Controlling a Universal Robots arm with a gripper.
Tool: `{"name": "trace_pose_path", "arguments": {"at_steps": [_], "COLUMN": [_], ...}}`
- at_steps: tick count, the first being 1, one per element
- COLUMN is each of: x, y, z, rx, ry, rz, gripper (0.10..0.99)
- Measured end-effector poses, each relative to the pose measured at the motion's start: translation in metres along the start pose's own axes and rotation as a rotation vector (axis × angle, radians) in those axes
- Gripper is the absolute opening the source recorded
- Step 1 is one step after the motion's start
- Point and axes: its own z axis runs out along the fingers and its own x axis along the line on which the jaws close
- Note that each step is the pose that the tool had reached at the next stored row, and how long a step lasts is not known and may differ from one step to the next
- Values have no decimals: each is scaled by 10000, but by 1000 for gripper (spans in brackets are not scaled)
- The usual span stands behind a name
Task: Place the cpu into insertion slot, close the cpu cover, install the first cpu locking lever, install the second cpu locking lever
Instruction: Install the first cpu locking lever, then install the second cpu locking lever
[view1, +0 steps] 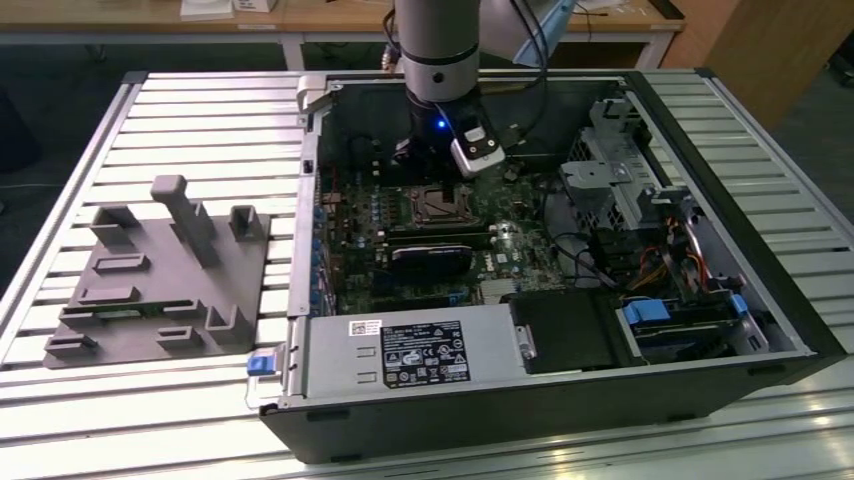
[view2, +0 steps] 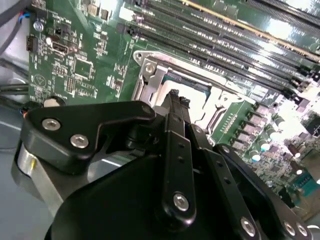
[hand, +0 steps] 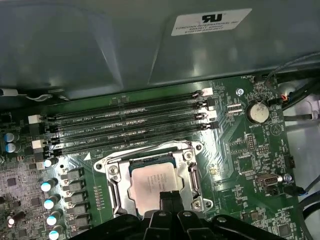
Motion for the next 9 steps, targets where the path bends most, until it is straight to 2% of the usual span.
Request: {"name": "trace_pose_path", "arguments": {"at_steps": [9], "x": [0], "y": [0], "z": [0], "rx": [5], "ry": [32], "rz": [0], "gripper": [106]}}
